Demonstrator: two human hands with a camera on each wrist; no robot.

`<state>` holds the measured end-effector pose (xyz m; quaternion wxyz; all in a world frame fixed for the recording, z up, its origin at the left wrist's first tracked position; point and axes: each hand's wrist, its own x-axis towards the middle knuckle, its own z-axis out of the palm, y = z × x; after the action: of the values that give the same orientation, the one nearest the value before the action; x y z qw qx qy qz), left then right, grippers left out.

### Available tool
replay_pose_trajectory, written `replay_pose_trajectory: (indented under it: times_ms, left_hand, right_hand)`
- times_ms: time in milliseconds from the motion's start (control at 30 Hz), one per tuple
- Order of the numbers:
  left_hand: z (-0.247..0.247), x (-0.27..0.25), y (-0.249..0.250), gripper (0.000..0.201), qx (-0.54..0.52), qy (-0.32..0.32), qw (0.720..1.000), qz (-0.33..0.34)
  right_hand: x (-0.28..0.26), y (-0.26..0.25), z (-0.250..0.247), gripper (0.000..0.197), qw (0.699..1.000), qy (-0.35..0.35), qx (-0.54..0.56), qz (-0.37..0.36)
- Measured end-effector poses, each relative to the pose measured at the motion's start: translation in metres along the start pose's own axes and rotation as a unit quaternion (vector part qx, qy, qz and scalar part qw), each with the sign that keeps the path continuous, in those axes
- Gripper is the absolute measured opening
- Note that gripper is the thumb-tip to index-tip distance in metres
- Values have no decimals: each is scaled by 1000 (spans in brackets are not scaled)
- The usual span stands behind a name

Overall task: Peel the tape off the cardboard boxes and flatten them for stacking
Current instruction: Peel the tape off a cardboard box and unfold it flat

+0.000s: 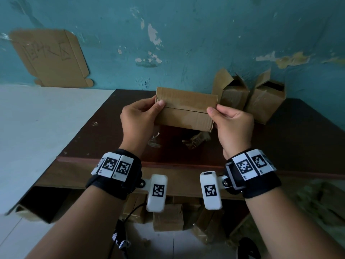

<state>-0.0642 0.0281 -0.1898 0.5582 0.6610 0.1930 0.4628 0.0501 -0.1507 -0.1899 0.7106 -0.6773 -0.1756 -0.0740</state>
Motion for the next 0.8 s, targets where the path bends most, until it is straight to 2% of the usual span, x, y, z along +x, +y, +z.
replay_pose_trajectory:
  times_ms: [200,400,533,667,800]
  left_hand:
    - [0,-2,2,19,18,10,999,34]
    - [3,-8,12,22,14,-10,995,98]
    - [4,-11,14,21,53,-23,977,203]
    - [9,-17,17,12,100,-1,946,309]
    - [7,-17,20,10,105,-6,949,298]
  right_hand:
    - [1,0,-4,28,999,34,-2,-17]
    - [6,4,-6,15,995,46,69,58]
    - [8,0,-9,16,983,30,137,120]
    - [10,-1,-11,15,969,27,177,169]
    - [11,-4,-13,16,963,11,196,185]
